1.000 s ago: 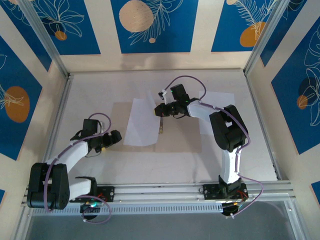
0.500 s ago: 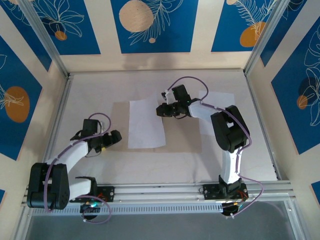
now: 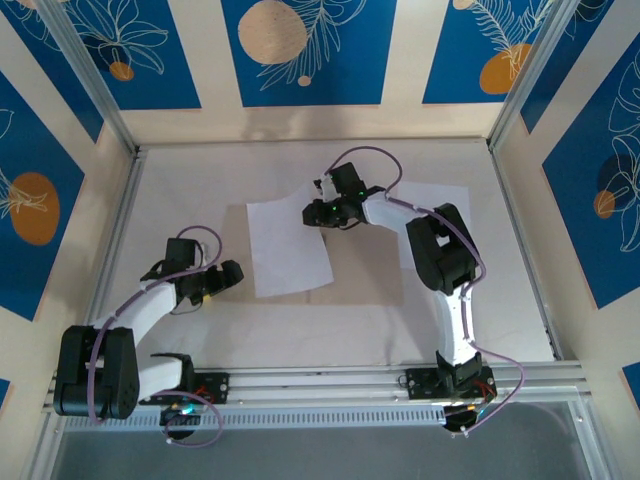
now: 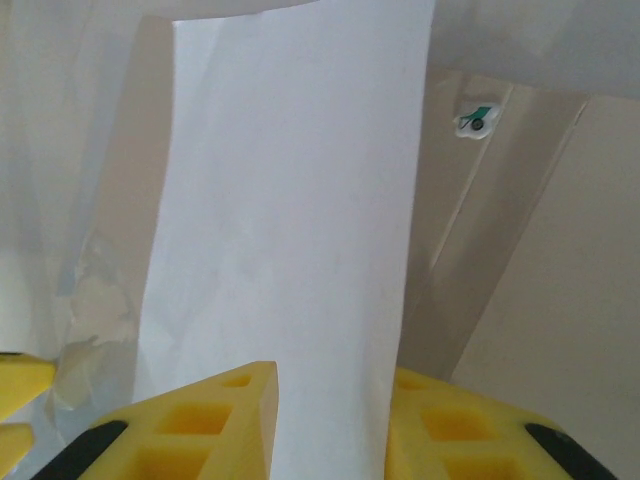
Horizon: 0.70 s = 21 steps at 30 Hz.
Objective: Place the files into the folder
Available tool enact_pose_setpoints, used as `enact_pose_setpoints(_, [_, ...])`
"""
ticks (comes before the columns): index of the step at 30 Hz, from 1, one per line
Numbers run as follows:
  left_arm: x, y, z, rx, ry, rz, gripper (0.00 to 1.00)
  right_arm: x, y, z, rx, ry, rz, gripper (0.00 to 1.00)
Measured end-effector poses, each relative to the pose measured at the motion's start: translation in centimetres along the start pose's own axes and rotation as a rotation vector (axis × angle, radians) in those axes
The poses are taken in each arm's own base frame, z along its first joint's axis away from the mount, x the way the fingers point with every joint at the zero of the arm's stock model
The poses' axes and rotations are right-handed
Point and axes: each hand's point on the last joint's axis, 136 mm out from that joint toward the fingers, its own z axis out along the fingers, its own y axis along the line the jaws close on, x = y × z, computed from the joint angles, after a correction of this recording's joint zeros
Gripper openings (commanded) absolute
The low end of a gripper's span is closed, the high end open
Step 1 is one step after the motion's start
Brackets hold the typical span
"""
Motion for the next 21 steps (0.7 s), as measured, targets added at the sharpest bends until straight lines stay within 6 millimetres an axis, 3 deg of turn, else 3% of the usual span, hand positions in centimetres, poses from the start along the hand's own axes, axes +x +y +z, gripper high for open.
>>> enact_pose_setpoints(3, [0.0, 0.0, 0.0, 0.0, 0.0, 0.0, 0.95, 0.1, -0.6, 0.5, 0.021, 0.014, 0.01, 0.29])
enact_pose_setpoints(9, [0.0, 0.0, 0.0, 0.0, 0.0, 0.0, 0.95, -0.2, -1.3, 0.9, 0.07, 0.022, 0.009, 0.1])
enact_pose_setpoints(15, [0.0, 0.0, 0.0, 0.0, 0.0, 0.0, 0.95, 0.2, -0.9, 1.1, 0.1, 0.017, -0.033, 0.04])
enact_pose_setpoints(21, [0.0, 0.0, 0.0, 0.0, 0.0, 0.0, 0.95, 1.0, 0.5, -0.1, 0.087, -0.013, -0.062, 0.03])
